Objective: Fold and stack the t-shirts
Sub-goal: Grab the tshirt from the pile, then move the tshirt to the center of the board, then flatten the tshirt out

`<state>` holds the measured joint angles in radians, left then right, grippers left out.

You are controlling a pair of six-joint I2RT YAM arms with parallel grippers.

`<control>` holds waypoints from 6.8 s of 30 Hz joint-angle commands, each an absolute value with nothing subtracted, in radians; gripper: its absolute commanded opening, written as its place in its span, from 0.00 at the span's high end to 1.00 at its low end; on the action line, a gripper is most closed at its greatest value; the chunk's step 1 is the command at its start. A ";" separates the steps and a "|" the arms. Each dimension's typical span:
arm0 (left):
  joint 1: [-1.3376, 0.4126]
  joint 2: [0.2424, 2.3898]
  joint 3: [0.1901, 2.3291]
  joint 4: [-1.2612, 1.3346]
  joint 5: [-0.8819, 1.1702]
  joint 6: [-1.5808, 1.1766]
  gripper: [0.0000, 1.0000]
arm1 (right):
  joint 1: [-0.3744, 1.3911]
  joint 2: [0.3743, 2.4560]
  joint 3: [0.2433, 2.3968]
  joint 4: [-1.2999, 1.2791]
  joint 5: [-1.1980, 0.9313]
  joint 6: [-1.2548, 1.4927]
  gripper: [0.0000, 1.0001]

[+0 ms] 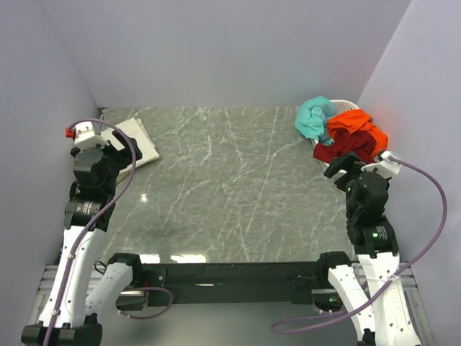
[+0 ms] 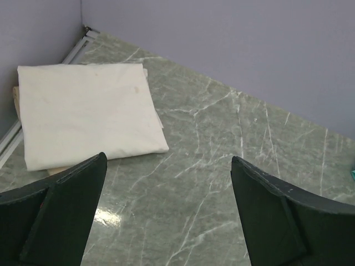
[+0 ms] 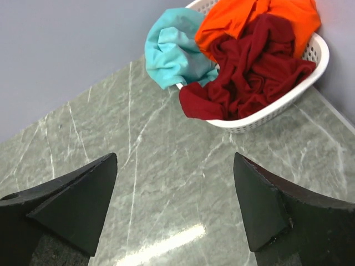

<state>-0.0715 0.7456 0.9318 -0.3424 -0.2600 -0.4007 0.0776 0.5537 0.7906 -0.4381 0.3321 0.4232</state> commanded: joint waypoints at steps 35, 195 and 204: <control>-0.074 0.787 0.689 -0.130 -0.127 -0.256 0.03 | -0.089 1.844 1.684 -0.532 0.012 0.400 0.19; -0.640 1.137 0.754 -0.460 -0.371 -0.767 1.00 | 0.379 1.368 0.799 -0.433 -0.164 0.646 0.31; -0.563 1.101 0.769 -0.456 -0.342 -0.698 1.00 | 0.390 1.465 0.755 -0.339 -0.204 0.650 0.33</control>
